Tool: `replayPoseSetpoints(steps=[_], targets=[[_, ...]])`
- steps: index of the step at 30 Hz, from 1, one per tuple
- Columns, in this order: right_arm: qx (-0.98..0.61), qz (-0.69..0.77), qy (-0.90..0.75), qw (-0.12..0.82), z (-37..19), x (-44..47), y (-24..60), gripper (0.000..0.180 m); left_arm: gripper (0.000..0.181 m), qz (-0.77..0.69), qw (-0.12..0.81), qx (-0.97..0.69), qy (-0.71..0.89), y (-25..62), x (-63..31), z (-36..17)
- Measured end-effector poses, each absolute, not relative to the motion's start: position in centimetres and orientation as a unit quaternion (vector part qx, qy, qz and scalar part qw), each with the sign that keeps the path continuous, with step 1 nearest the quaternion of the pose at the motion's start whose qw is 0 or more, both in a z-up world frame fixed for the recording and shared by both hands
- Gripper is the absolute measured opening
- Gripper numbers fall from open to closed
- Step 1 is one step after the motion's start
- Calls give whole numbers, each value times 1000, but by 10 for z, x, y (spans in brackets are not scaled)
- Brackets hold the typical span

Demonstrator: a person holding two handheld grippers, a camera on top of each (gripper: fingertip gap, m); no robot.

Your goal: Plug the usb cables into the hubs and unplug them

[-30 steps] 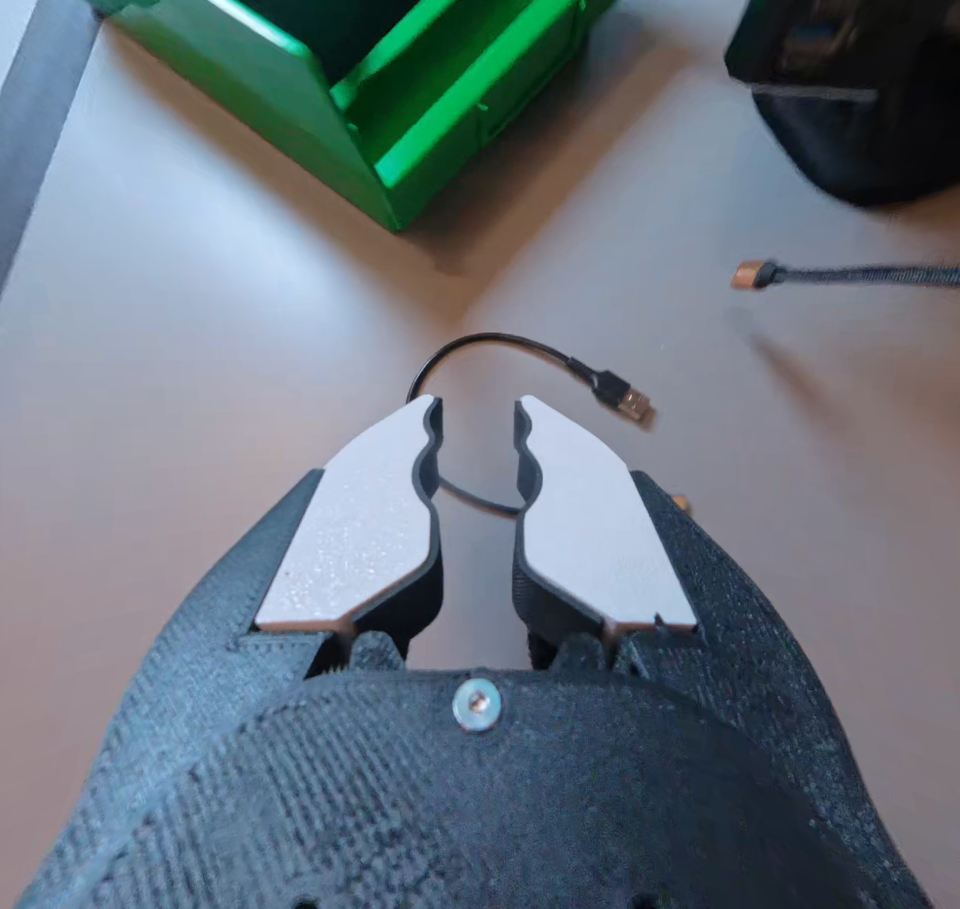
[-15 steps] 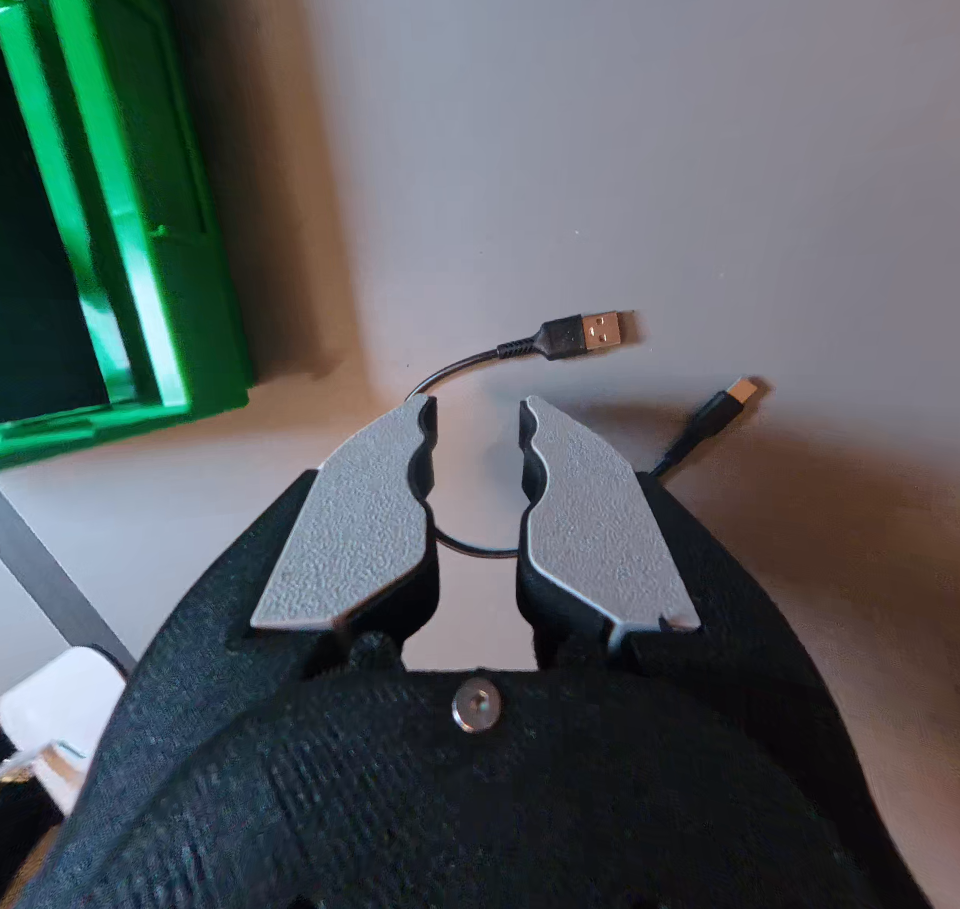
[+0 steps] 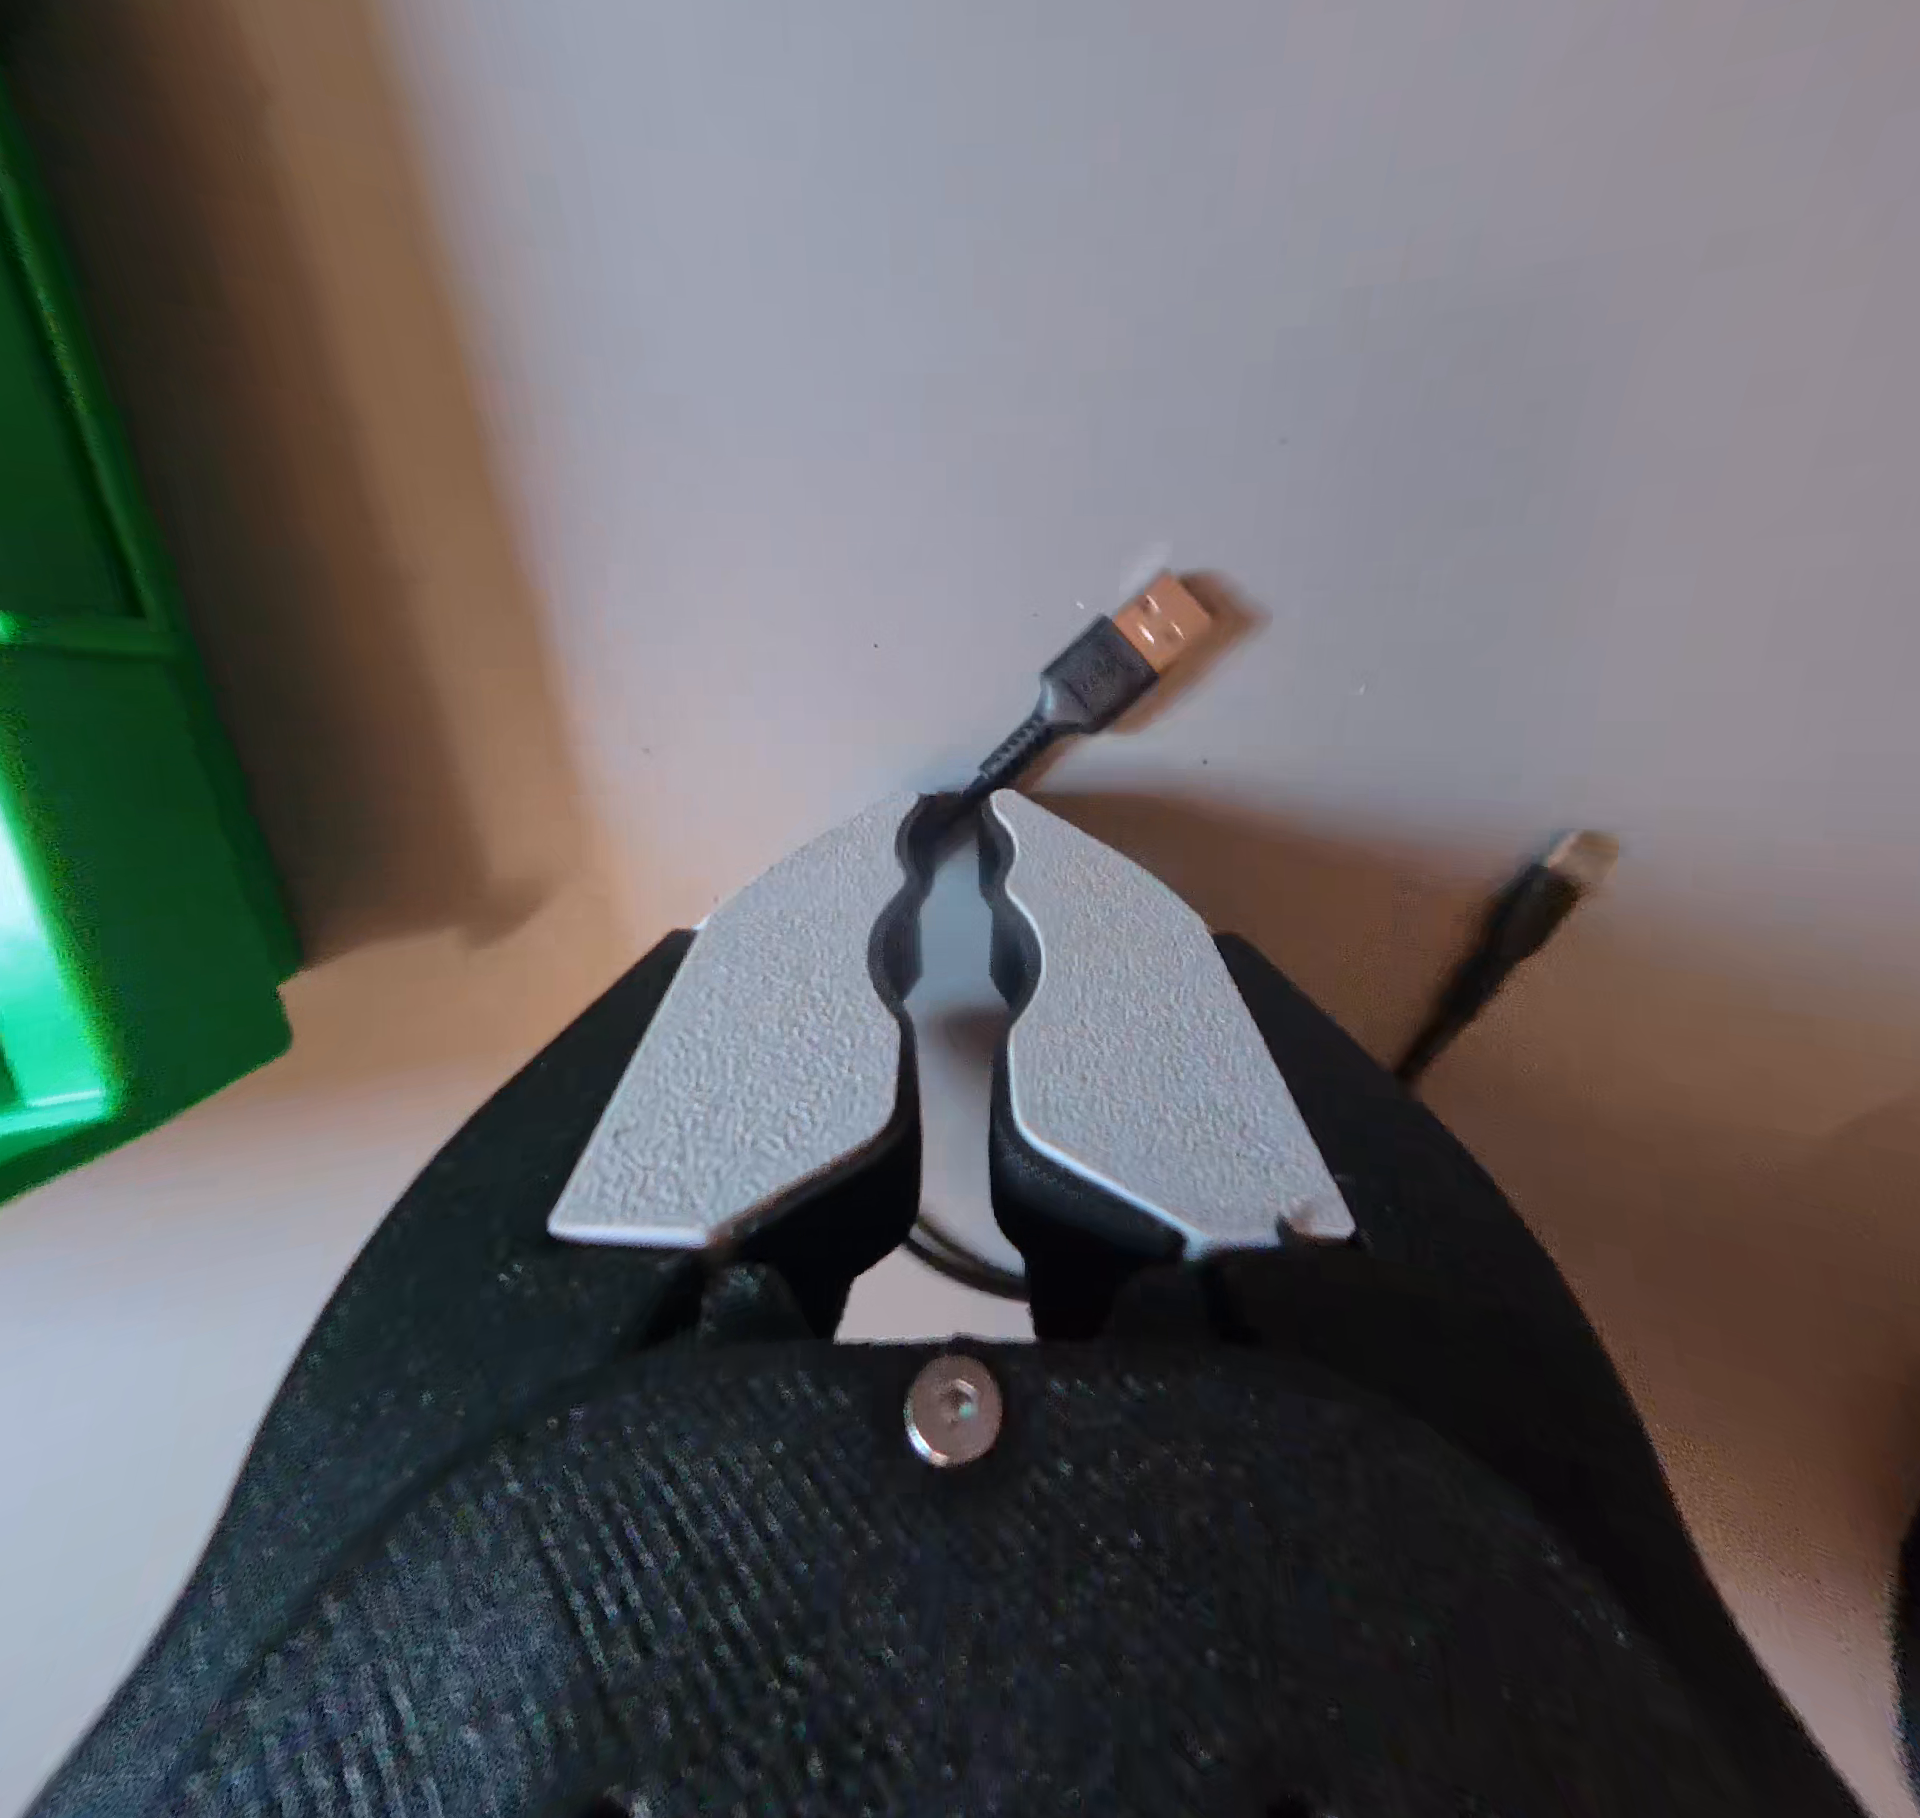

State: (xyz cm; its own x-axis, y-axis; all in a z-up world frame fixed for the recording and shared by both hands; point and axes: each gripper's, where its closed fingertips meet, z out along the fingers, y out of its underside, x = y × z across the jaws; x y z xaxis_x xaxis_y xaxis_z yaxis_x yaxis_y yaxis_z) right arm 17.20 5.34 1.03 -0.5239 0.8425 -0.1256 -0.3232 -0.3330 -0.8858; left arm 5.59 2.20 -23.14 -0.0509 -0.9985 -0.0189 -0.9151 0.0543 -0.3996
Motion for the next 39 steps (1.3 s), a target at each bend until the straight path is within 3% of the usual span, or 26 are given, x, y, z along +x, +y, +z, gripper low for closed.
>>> replayPoseSetpoints(steps=[6, 17, 27, 33, 39], targets=[[-305, 755, -433, 386, 9, 170, 52, 75, 3, -215, 157, -735, 624, 14, 53, -228], [-303, 758, -427, 390, 13, 173, 53, 75, 3, -290, 294, -724, 552, -14, 47, -163], [-326, 746, -434, 386, 2, 163, 55, 75, 4, -16, 477, -751, 456, 15, -32, -74], [-327, 749, -439, 373, -1, 157, 50, 75, 13, -133, 391, -749, 518, -79, 20, -141], [-340, 747, -444, 358, -10, 148, 49, 75, 23, -213, 322, -780, 493, -110, 44, -190]])
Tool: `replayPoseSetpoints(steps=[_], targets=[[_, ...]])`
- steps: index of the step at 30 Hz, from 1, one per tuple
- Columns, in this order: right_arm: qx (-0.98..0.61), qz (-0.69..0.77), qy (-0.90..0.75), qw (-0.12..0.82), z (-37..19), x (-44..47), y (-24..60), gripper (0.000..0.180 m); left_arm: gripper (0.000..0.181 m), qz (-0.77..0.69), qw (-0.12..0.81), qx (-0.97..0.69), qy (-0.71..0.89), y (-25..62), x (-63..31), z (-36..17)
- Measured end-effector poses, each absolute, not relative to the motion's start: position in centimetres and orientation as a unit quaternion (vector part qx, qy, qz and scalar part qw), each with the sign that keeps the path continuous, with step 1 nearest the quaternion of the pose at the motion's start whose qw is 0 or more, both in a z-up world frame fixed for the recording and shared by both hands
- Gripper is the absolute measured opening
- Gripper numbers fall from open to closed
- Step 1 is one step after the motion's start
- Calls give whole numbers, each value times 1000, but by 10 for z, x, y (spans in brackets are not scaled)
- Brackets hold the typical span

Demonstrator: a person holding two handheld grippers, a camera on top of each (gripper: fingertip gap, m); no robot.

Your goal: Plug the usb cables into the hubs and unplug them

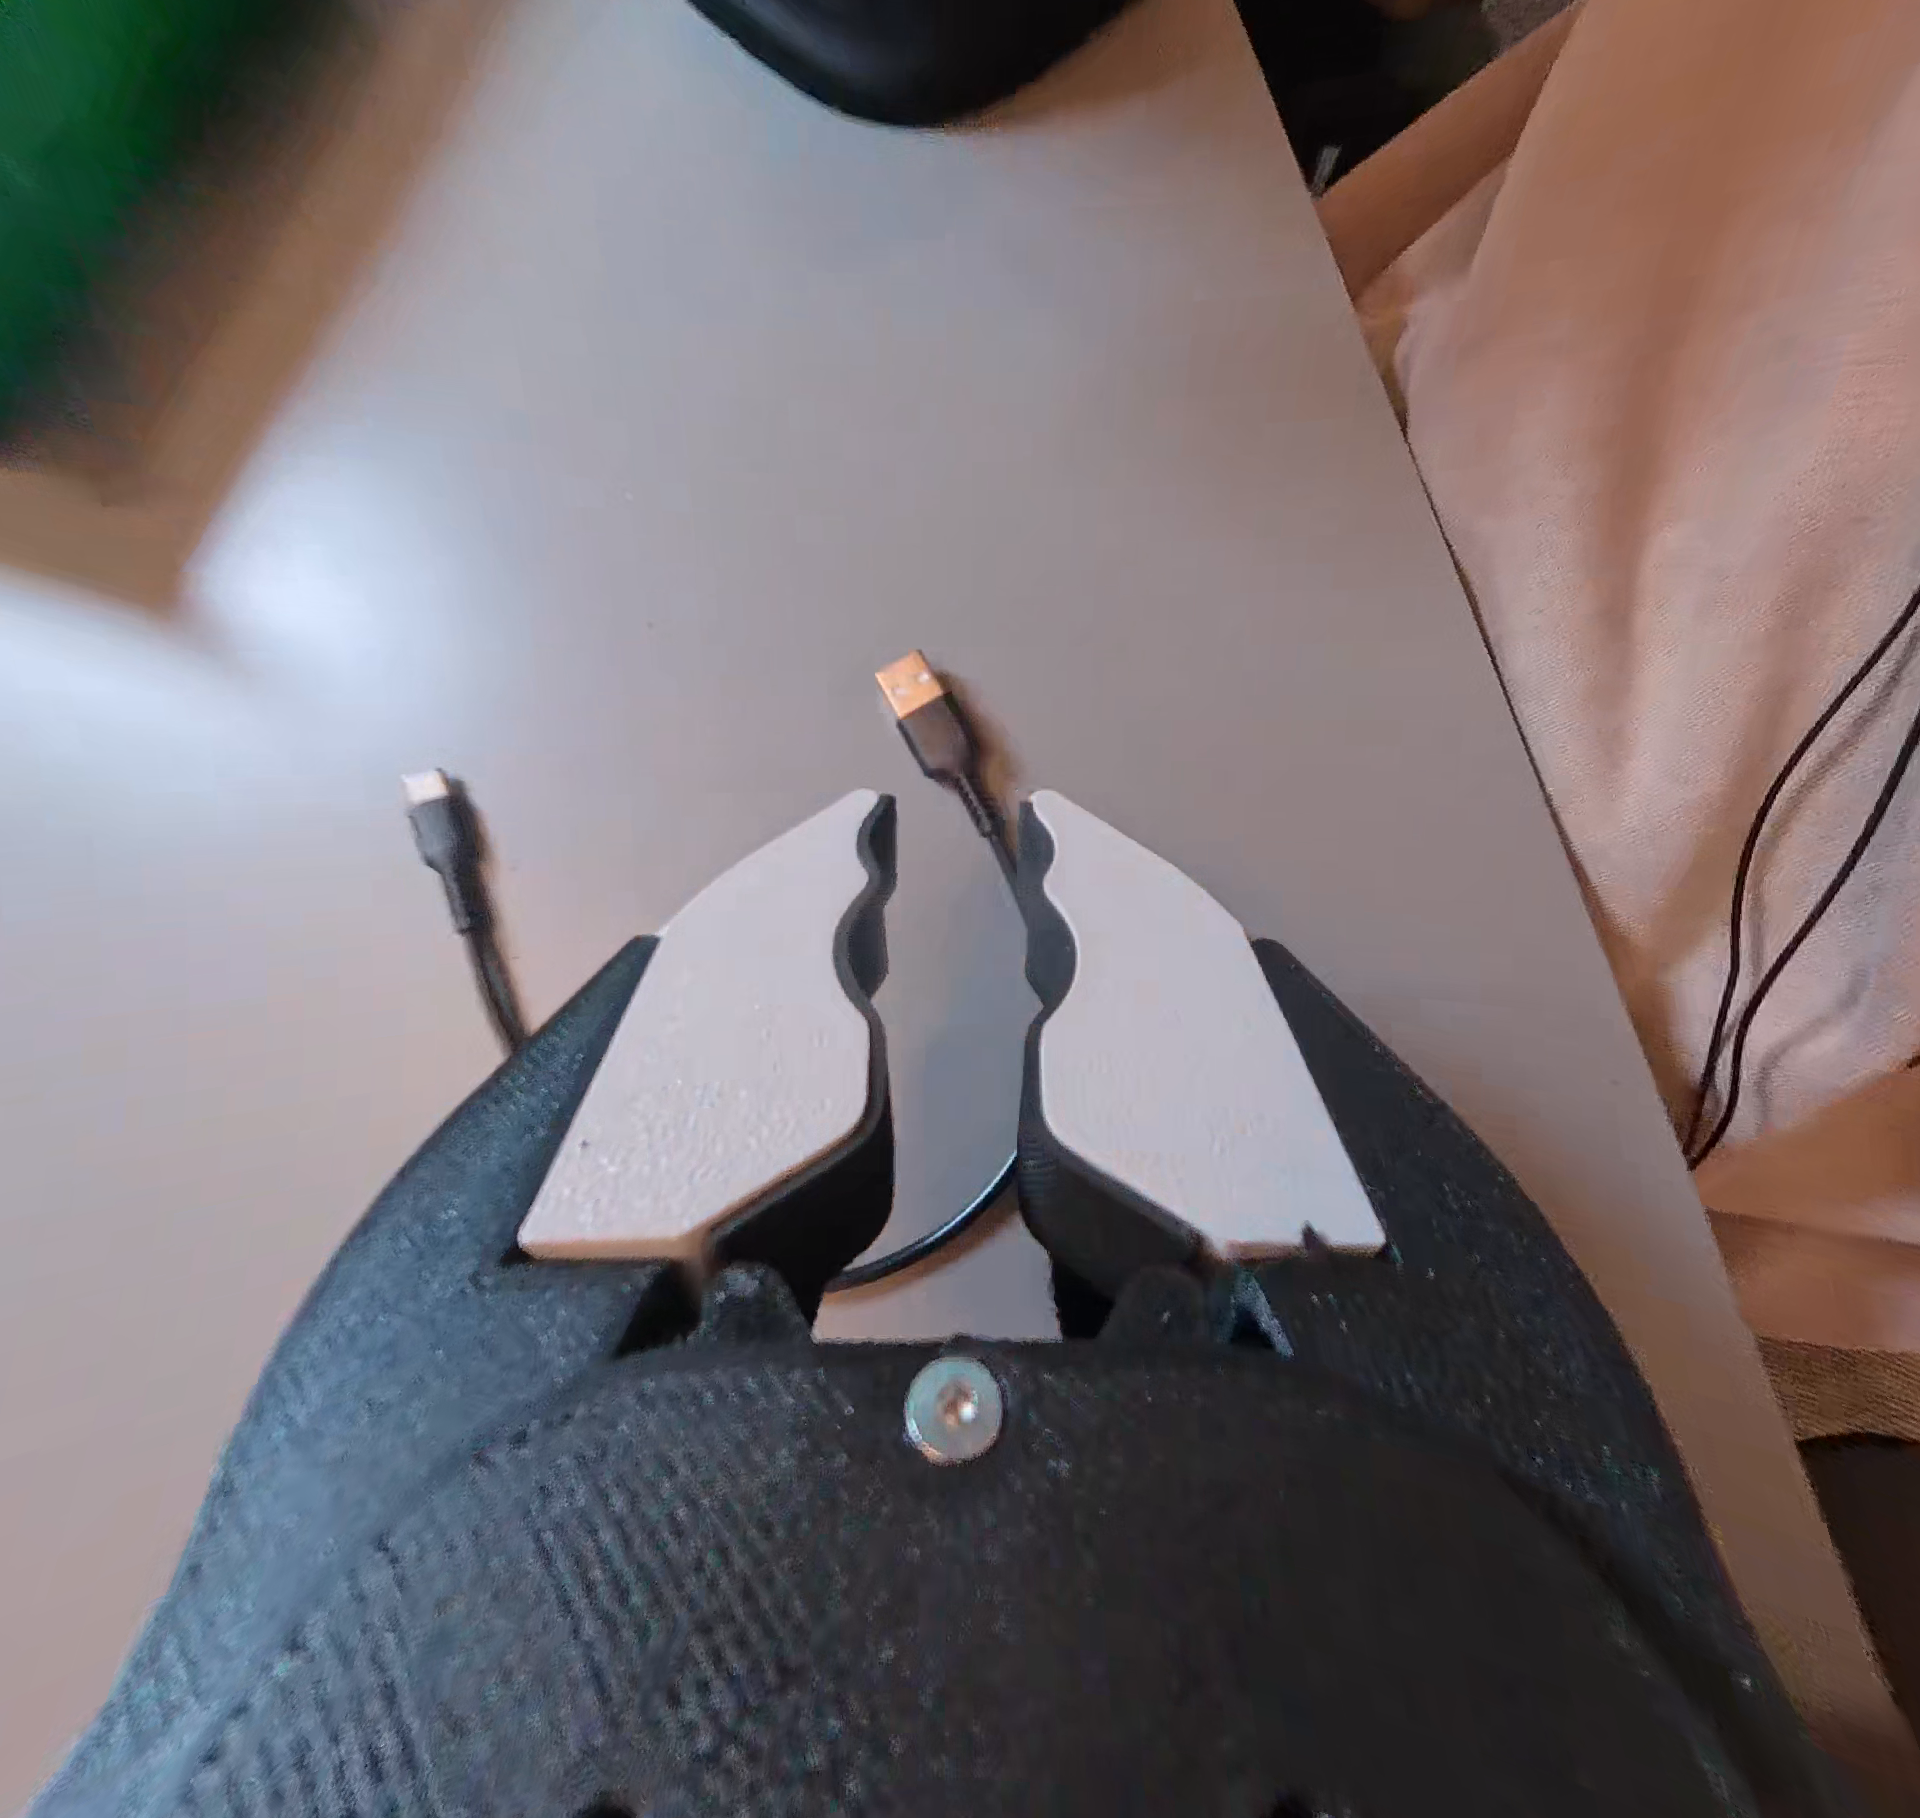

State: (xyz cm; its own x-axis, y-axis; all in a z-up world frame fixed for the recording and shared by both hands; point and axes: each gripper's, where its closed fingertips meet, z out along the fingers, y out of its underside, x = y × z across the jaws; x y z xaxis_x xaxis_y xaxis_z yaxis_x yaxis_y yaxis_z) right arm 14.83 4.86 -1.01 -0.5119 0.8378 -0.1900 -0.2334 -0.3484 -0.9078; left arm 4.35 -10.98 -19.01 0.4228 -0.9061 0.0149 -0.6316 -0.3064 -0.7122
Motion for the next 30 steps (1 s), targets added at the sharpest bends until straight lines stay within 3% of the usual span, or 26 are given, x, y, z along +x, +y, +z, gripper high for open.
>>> replayPoseSetpoints(steps=[8, 18, 26, 30], targets=[[-345, 745, -451, 350, -17, 146, 47, 75, 25, -165, 243, -838, 460, -105, 56, -228], [-307, 759, -483, 310, -21, 147, 24, 74, 6, -93, 299, -832, 458, -90, 51, -229], [-323, 727, -531, 292, -43, 130, 7, 75, 6, -80, 422, -802, 415, -39, 47, -150], [-337, 680, -576, 302, -62, 116, -6, 74, 6, -73, 425, -789, 437, -15, 66, -124]])
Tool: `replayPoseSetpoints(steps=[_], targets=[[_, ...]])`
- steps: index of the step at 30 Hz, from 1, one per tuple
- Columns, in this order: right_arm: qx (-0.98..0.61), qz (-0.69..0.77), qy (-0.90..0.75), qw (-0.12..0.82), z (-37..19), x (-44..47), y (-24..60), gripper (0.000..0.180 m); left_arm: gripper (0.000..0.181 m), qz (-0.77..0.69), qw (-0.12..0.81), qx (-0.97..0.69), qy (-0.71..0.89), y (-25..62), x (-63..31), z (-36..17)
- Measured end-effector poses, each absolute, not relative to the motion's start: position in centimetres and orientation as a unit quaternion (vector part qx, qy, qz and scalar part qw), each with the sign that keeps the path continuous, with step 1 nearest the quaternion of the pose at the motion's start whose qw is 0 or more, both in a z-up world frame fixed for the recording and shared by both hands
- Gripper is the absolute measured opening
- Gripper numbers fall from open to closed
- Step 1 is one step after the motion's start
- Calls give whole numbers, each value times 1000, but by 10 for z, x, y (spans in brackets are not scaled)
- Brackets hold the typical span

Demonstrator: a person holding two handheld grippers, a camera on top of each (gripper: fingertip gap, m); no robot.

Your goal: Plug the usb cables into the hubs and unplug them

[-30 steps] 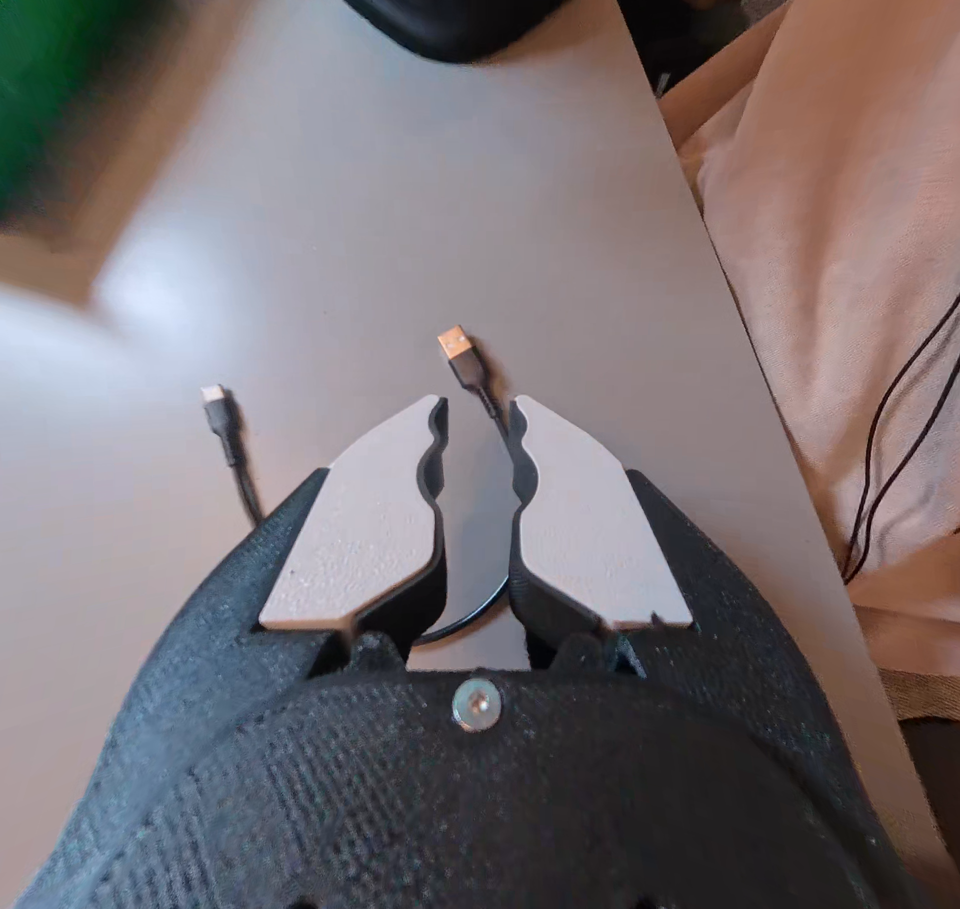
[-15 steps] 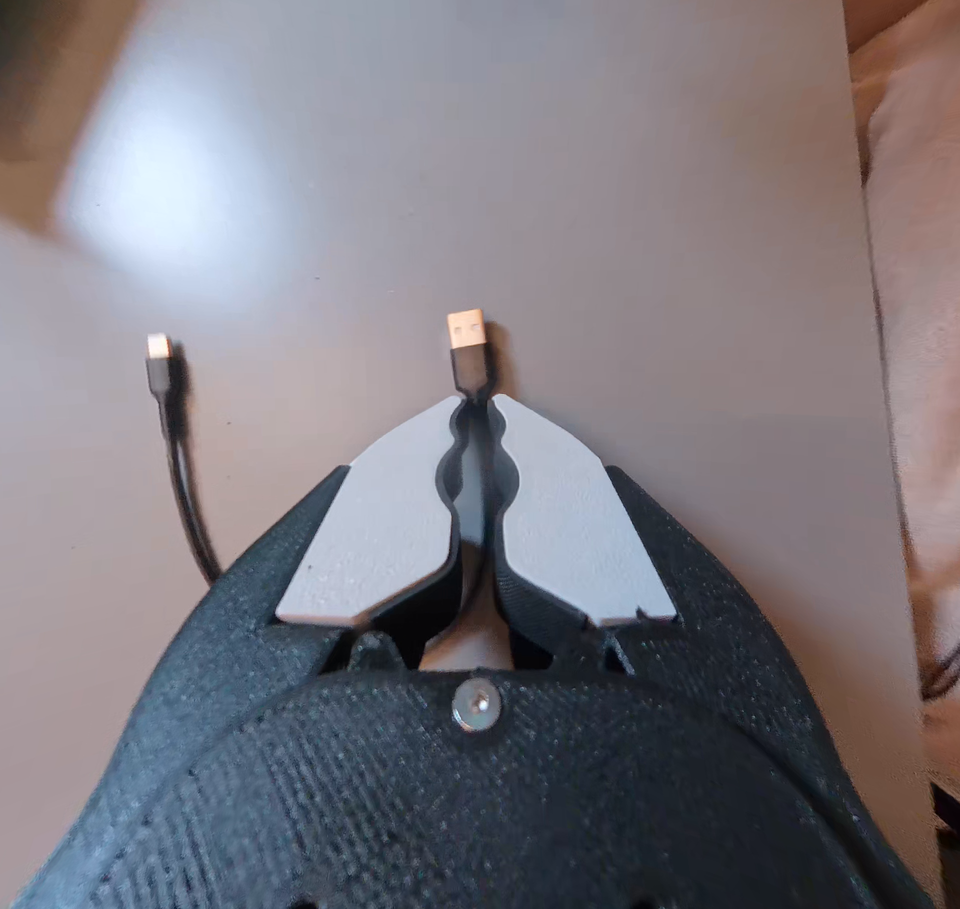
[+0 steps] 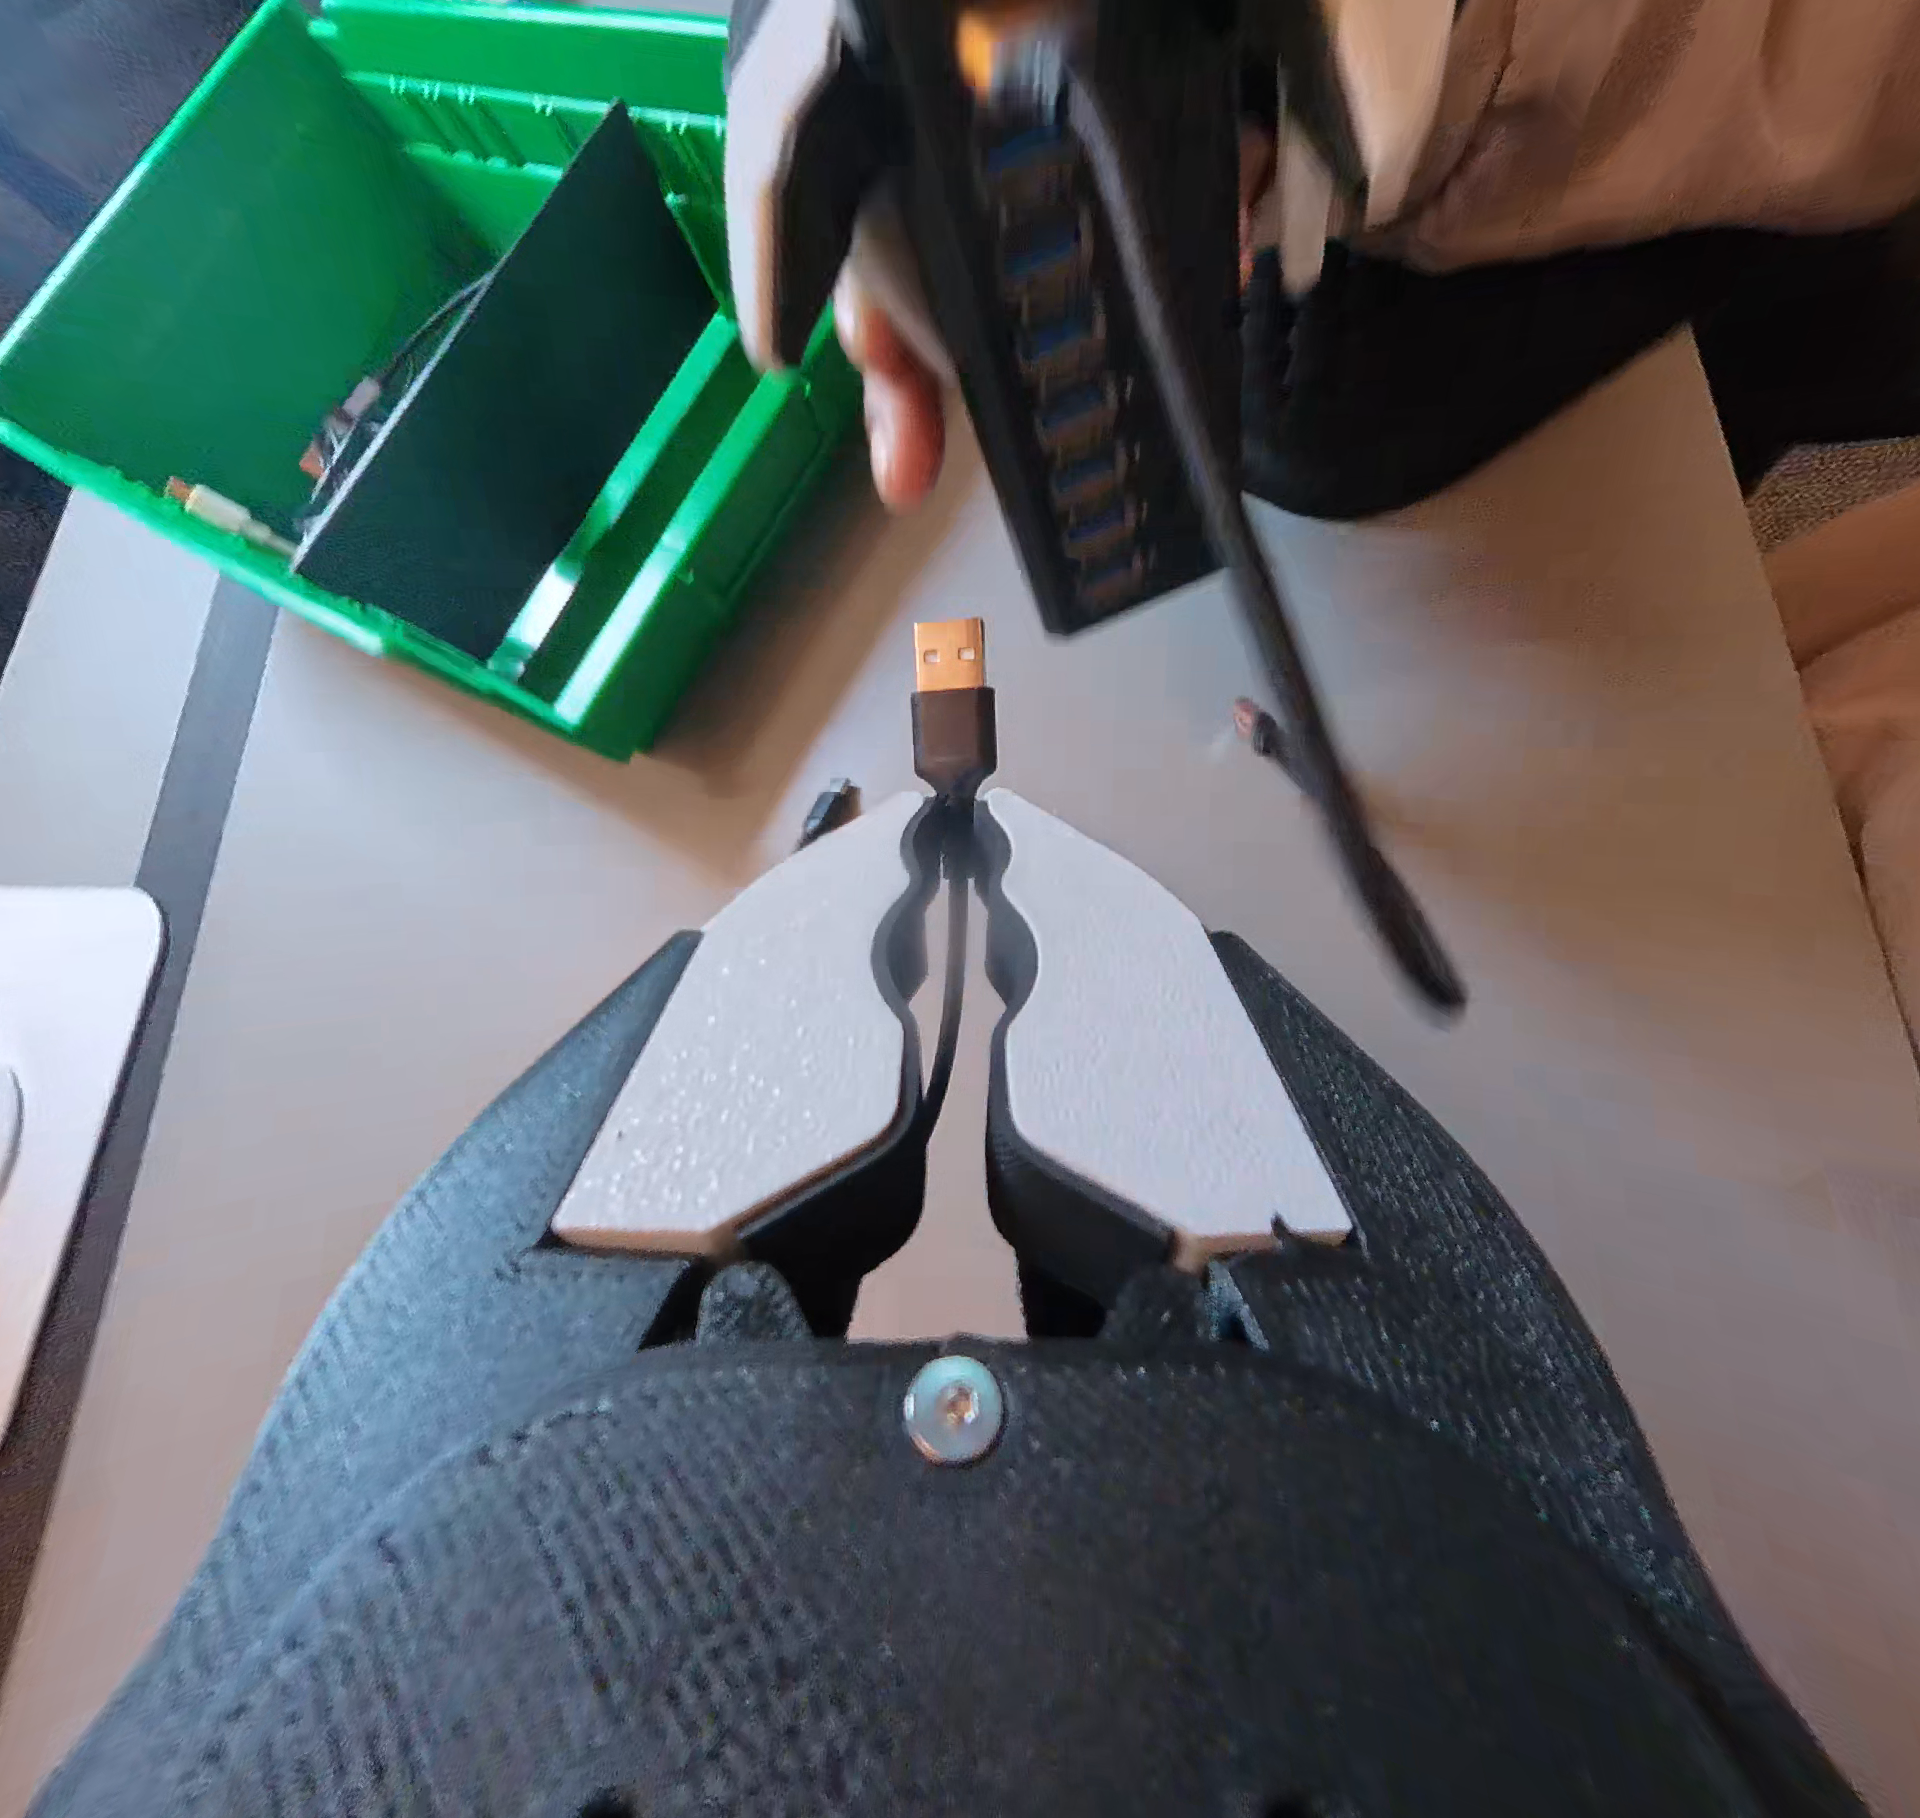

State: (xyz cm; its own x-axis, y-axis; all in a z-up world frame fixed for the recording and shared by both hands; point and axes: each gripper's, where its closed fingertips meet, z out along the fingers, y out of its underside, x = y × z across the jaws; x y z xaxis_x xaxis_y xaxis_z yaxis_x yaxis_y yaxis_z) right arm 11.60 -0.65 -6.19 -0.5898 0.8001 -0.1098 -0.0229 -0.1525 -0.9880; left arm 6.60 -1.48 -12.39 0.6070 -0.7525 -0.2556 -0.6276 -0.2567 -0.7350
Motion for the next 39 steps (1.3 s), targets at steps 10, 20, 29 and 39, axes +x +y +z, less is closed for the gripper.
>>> replayPoseSetpoints(steps=[10, 20, 29, 39], targets=[[-355, 616, -601, 364, -74, 104, -6, 75, 6, -68, 382, -784, 486, -1, 108, -108], [-374, 533, -629, 425, -88, 88, -4, 75, 6, -47, 331, -812, 478, -3, 98, -117], [-381, 490, -641, 452, -94, 80, -7, 75, 6, 13, 295, -817, 495, -4, 87, -121], [-388, 486, -646, 442, -99, 75, -10, 75, 6, 27, 271, -818, 507, -8, 81, -124]])
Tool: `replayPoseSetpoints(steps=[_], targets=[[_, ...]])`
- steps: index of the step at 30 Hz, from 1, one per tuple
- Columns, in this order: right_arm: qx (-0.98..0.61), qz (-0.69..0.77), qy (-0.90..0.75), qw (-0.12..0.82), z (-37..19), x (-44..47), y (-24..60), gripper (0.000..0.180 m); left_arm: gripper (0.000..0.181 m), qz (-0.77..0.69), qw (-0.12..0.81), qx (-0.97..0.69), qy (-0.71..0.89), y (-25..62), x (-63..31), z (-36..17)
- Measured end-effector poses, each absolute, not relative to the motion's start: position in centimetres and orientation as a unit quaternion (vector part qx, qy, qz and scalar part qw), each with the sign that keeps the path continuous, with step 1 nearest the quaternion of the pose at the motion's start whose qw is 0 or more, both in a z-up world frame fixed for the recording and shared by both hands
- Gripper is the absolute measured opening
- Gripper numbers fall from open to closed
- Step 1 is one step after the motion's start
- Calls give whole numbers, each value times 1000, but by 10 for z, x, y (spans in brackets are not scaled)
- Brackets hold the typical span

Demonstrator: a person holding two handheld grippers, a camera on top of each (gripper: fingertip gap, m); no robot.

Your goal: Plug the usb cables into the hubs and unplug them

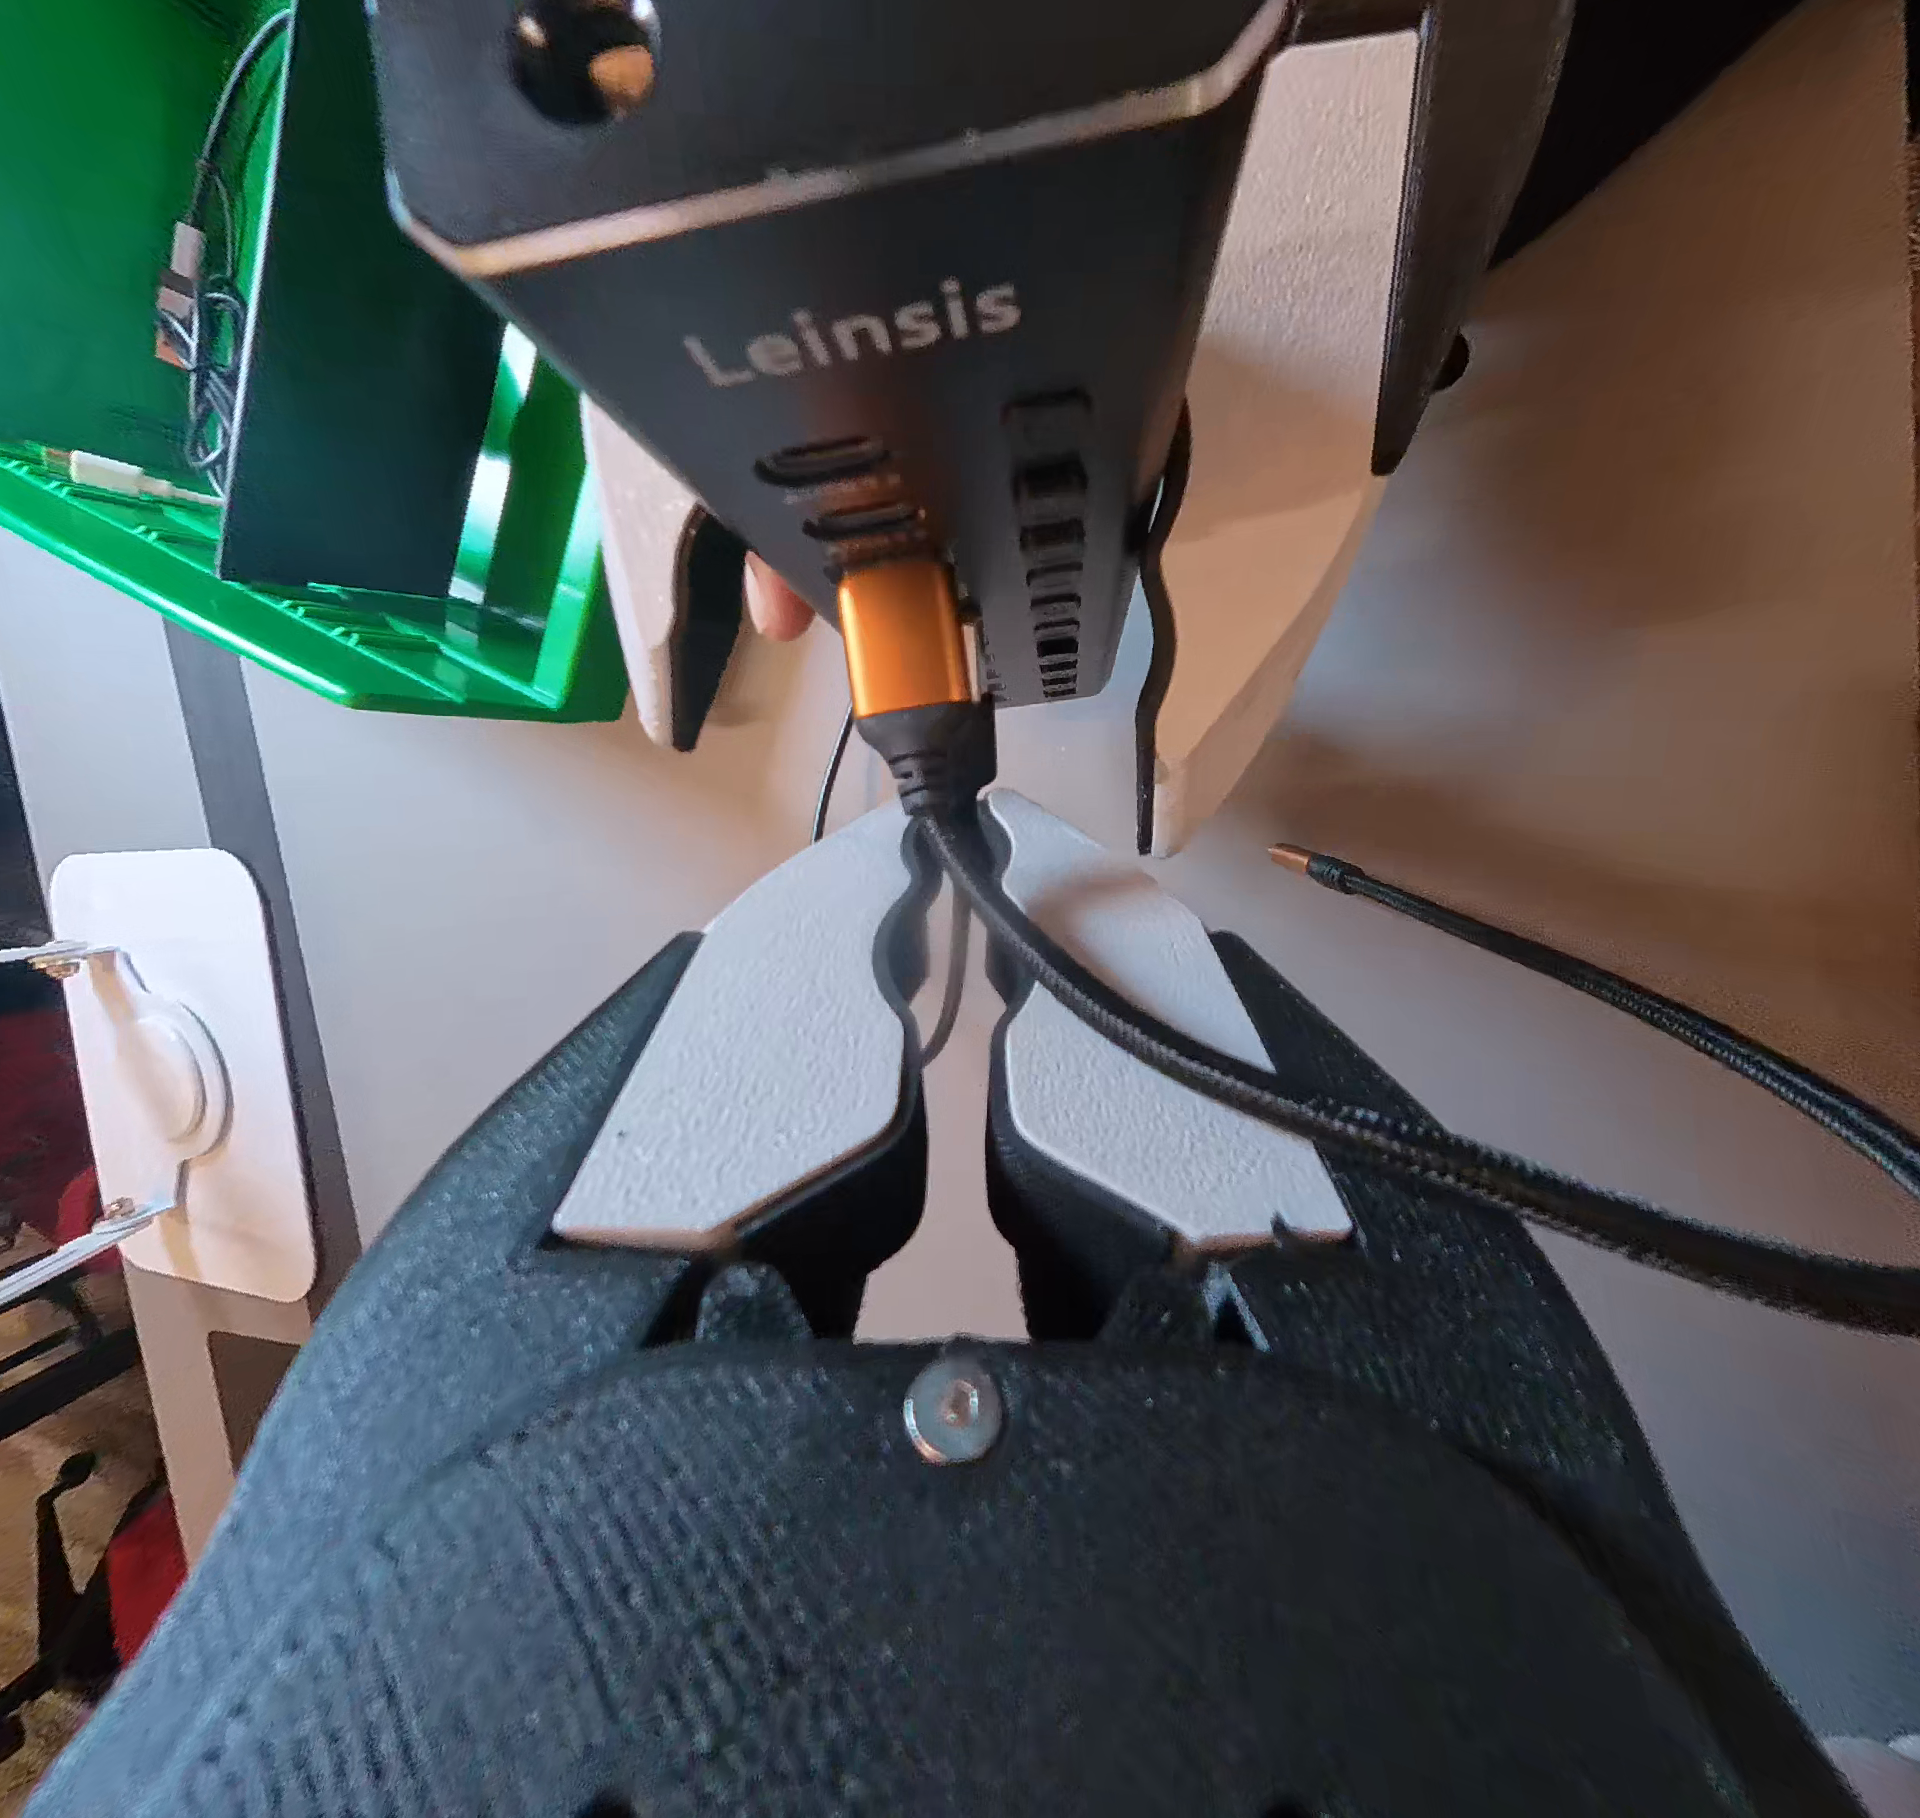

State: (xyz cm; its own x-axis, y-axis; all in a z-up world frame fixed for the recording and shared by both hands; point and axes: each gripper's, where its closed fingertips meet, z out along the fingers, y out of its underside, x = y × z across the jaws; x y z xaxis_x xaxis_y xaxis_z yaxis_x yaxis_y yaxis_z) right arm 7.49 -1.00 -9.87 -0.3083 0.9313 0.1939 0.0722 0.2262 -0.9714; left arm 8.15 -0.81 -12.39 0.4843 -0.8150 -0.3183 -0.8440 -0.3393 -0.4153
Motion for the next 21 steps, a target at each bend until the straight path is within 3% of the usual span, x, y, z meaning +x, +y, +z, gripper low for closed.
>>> replayPoseSetpoints(steps=[12, 21], targets=[[-419, 449, -648, 450, -106, 74, 3, 75, 6, -9, 336, -791, 512, -2, 84, -111], [-408, 579, -596, 378, -89, 85, -1, 75, 6, -99, 391, -765, 502, -5, 101, -93]])
